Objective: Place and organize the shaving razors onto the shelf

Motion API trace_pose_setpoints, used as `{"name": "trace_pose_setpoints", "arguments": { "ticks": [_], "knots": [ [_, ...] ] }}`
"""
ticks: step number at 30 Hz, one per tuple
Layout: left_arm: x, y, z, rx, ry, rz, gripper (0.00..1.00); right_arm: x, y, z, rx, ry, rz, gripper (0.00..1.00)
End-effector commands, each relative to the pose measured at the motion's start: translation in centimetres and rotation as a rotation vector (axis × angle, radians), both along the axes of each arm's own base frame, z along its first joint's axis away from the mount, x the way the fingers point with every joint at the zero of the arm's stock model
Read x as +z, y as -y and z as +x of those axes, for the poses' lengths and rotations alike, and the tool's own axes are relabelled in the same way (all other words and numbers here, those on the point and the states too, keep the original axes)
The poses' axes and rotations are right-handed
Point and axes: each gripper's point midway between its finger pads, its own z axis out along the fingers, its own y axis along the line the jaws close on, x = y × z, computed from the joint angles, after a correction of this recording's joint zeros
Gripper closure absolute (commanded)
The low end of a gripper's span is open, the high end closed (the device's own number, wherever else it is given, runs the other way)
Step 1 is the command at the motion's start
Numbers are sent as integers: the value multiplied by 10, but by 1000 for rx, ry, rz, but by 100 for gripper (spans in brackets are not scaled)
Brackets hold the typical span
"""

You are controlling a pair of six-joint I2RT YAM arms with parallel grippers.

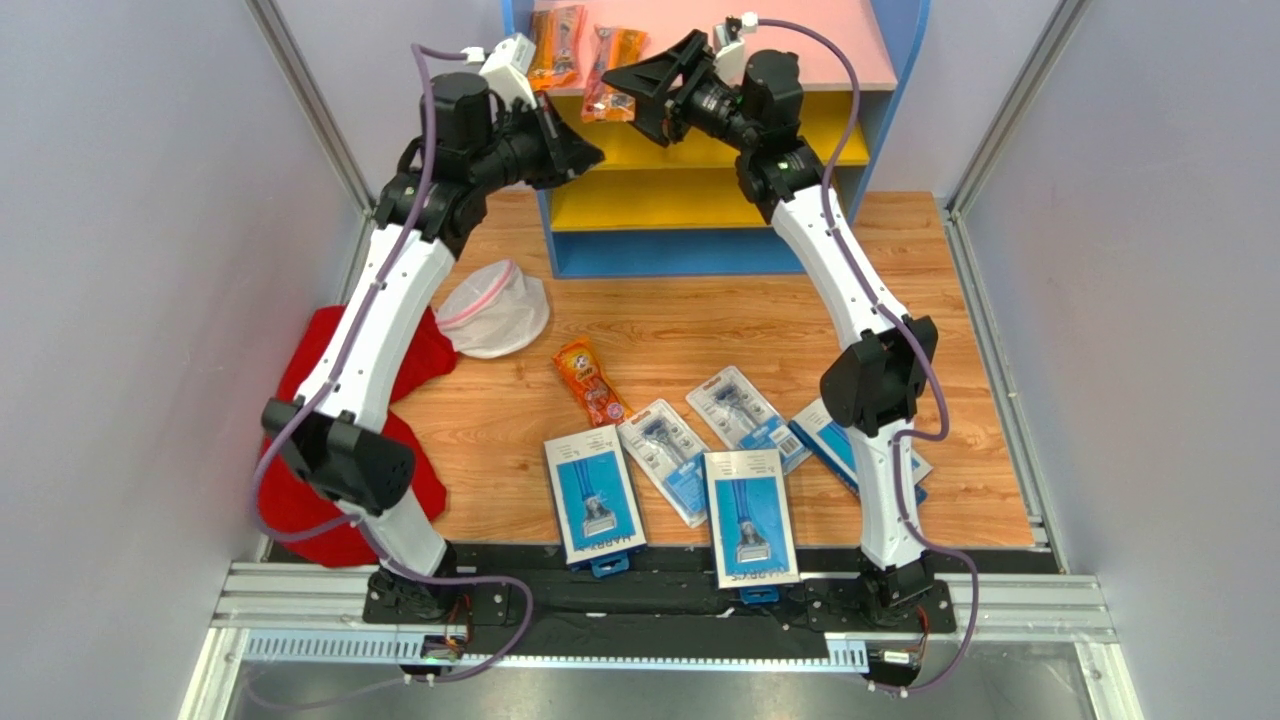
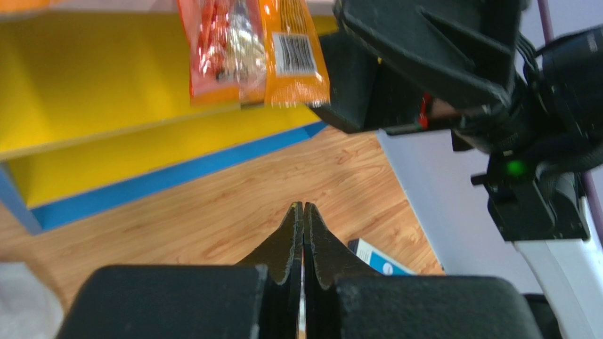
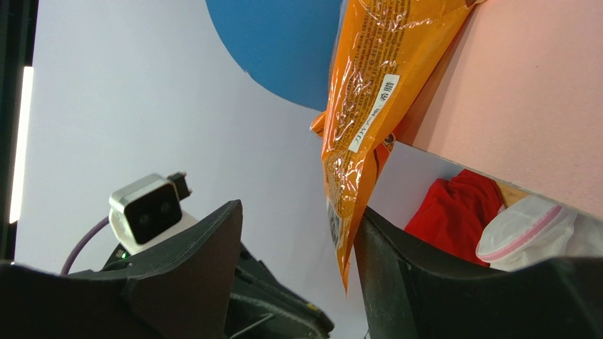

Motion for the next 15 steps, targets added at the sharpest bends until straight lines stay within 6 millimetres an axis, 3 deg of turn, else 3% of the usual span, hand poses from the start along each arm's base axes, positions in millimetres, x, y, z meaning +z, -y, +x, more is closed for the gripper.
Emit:
{"name": "trace_pose_setpoints", "arguments": {
  "ticks": [1,2,6,15],
  "knots": [
    [21,19,23,-38,33,-87,100,18,14,-5,-5,4,24,37],
    [29,21,25,-44,48,-97,100,18,15,-5,-6,5,26,37],
    [23,25,46,-25,40,-99,100,19,15,-7,5,3,28,37],
    [37,22,66,38,88,-116,100,14,19,-6,11,-12,16,37]
  ]
}}
